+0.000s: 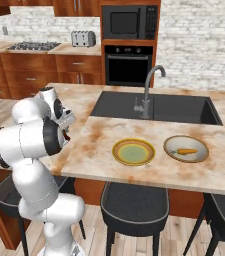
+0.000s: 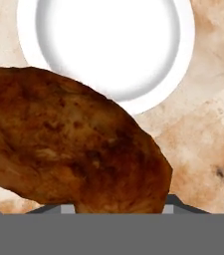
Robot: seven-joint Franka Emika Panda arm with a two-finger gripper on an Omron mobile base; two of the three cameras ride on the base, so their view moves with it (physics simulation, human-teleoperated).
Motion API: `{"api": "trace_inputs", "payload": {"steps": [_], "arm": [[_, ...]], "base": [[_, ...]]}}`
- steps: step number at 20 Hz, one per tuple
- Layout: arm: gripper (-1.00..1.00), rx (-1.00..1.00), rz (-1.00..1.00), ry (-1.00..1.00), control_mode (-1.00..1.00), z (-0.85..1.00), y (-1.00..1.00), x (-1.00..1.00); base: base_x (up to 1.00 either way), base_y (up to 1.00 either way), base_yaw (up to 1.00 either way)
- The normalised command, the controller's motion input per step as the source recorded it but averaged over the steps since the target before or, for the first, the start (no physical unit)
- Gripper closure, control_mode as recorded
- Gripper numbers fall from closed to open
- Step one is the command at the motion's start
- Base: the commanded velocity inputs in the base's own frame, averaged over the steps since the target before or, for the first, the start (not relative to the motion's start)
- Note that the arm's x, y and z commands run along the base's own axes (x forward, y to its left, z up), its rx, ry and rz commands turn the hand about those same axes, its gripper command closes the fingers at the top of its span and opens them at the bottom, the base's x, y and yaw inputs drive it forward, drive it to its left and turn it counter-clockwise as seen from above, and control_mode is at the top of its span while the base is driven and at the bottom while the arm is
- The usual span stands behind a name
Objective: Pick the chicken drumstick and carrot from their plates and place them in the bowl. Then put the bowl in the fridge.
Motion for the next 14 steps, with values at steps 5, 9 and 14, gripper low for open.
{"api": "trace_inputs", "payload": {"steps": [5,9,14], "arm": [[1.00,0.01,-0.17,0.00,-1.00,0.18,-0.65,-0.30],[1.00,0.06,-0.18,0.00,-1.00,0.19,-0.65,-0.30],[1.00,0.08,-0.22,0.01,-1.00,0.11,-0.50,-0.21]], "base": [[0.00,0.00,0.00],[0.00,0.00,0.00],[0.00,0.00,0.00]]}}
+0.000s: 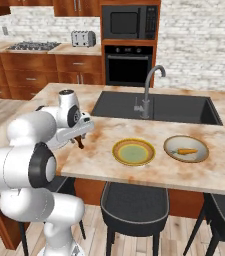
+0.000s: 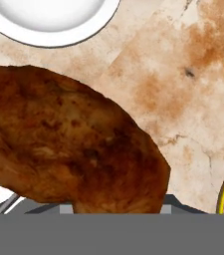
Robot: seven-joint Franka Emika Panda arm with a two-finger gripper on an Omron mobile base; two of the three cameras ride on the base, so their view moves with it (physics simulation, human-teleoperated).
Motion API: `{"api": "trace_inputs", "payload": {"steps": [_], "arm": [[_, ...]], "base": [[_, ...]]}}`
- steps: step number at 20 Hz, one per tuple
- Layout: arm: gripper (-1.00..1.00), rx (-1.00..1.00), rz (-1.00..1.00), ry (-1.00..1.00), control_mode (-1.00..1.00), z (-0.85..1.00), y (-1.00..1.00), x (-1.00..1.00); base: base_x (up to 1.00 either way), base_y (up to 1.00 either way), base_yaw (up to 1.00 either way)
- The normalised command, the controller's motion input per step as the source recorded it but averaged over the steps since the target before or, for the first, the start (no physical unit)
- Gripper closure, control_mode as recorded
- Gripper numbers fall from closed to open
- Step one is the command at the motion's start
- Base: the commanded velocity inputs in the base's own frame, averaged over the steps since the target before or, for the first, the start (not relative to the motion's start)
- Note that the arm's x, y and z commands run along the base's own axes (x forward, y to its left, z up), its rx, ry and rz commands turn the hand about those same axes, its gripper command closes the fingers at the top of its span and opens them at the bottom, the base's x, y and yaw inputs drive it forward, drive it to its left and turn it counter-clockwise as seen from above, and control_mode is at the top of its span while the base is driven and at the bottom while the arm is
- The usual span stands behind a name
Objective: Pick the chicken drumstick and carrot from their plates and place them in the bowl. Then put the bowl in the fridge.
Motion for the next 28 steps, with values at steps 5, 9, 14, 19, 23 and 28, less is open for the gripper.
{"api": "trace_inputs", "payload": {"steps": [5,9,14,19,23,28], "arm": [[1.00,0.11,-0.12,0.00,-1.00,0.01,-0.18,-0.09],[1.00,0.02,0.00,0.00,-1.00,0.00,-0.01,0.00],[1.00,0.00,0.00,0.00,-1.00,0.00,0.00,0.00],[1.00,0.00,0.00,0.00,-1.00,0.00,0.00,0.00],[1.00,0.00,0.00,0.00,1.00,0.00,0.00,0.00],[1.00,0.00,0.00,0.00,1.00,0.00,0.00,0.00]], "base": [[0.00,0.00,0.00],[0.00,0.00,0.00],[0.00,0.00,0.00],[0.00,0.00,0.00],[0.00,0.00,0.00],[-0.01,0.00,0.00]]}}
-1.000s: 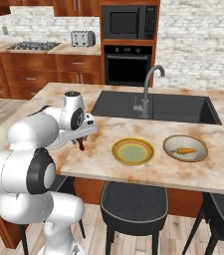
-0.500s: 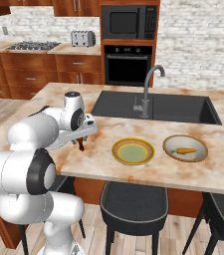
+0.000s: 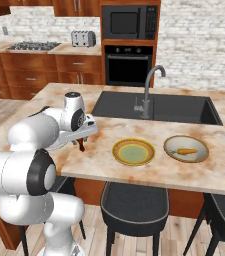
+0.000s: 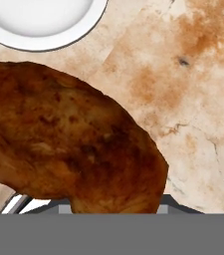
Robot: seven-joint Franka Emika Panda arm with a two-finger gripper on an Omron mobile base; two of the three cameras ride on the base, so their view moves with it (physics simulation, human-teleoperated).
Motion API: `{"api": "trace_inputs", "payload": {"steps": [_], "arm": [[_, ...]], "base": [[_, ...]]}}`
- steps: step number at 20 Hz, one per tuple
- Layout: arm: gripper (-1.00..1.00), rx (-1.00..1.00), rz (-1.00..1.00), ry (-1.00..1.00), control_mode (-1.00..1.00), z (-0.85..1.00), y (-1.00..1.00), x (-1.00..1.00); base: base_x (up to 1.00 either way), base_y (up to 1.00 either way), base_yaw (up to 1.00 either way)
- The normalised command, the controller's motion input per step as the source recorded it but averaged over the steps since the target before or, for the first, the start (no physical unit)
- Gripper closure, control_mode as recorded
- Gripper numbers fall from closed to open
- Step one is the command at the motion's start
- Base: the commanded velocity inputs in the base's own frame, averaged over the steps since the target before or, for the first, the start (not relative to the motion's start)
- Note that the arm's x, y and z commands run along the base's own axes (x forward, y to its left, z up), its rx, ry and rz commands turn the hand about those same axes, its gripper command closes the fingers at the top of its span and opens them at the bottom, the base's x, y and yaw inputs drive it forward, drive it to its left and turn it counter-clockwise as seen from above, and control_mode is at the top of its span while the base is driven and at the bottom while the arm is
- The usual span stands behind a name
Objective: Pick the chicken drumstick and carrot from their plates and place them in the bowl. Then put the bowl in the fridge.
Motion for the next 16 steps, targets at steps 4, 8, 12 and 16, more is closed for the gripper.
{"api": "trace_inputs", "payload": {"steps": [4,8,12,16], "arm": [[1.00,0.00,0.00,0.00,1.00,0.00,0.00,0.00],[1.00,0.00,0.00,0.00,1.00,0.00,0.00,0.00],[1.00,0.00,0.00,0.00,1.00,0.00,0.00,0.00],[1.00,0.00,0.00,0.00,1.00,0.00,0.00,0.00]], "base": [[-0.25,-0.30,-0.17],[-0.02,-0.65,-0.19],[-0.03,-0.70,-0.15],[-0.06,-0.70,-0.05]]}}
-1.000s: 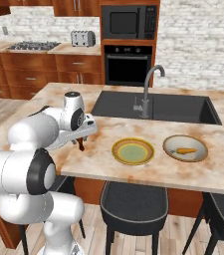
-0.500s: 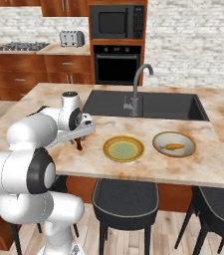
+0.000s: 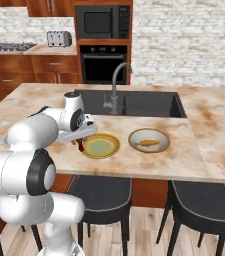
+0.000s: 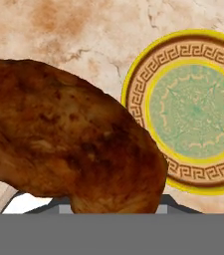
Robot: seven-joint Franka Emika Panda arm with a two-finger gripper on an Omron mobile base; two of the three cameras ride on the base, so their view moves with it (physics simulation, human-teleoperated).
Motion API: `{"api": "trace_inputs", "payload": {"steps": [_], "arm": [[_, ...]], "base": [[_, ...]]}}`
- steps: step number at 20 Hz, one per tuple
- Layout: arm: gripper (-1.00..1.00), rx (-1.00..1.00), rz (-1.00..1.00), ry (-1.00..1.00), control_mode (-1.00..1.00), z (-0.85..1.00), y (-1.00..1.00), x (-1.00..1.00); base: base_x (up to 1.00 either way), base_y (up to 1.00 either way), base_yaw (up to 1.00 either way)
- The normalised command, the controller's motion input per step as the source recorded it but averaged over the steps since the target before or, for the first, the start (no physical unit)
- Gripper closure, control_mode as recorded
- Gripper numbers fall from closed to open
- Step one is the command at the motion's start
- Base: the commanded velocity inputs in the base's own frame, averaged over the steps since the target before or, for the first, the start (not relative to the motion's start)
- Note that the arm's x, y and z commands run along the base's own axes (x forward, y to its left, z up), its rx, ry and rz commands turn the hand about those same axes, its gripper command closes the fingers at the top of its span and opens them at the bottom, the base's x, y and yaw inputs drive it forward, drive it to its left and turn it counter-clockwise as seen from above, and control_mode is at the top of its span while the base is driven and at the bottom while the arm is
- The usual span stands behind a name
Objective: Pick the chicken drumstick and carrot from their plates and place them in the bowl. Then put the bowl in the fridge.
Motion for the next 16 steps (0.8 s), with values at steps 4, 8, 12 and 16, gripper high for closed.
{"api": "trace_inputs", "payload": {"steps": [4,8,12,16], "arm": [[1.00,0.00,0.00,0.00,1.00,0.00,0.00,0.00],[1.00,0.00,0.00,0.00,1.00,0.00,0.00,0.00],[1.00,0.00,0.00,0.00,1.00,0.00,0.00,0.00],[1.00,0.00,0.00,0.00,1.00,0.00,0.00,0.00]], "base": [[0.06,-0.67,0.01],[0.23,-0.55,0.18],[0.20,-0.58,0.15],[0.20,-0.51,0.19]]}}
